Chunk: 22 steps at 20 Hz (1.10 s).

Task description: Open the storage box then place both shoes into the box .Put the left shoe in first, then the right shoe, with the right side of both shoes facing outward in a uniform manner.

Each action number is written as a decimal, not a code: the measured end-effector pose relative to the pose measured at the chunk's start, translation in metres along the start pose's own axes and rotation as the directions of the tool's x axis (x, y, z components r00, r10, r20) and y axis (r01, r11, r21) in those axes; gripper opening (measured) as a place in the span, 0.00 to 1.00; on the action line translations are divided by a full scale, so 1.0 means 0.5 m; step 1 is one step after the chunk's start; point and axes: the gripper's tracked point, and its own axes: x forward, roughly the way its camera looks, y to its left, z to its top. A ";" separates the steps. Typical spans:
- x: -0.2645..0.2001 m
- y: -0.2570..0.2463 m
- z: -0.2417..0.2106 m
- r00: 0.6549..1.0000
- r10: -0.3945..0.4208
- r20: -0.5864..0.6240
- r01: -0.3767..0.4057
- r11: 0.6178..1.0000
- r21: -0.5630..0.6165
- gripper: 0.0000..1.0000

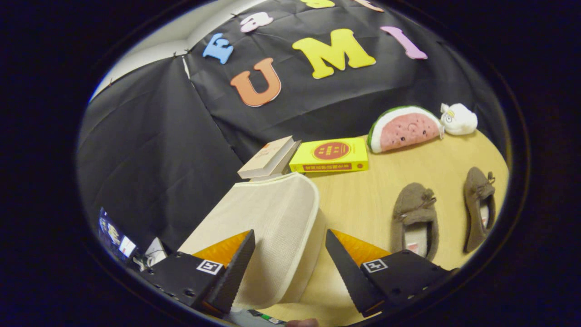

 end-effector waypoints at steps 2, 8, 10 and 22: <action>0.010 0.008 -0.006 1.000 0.025 -0.012 -0.024 0.997 0.067 0.96; 0.038 0.025 -0.033 0.993 0.090 -0.081 -0.065 0.959 0.276 0.97; 0.057 0.039 -0.028 0.989 0.109 -0.099 -0.073 0.946 0.317 0.97; -0.015 0.059 0.076 0.995 0.071 -0.076 -0.047 0.958 0.281 0.00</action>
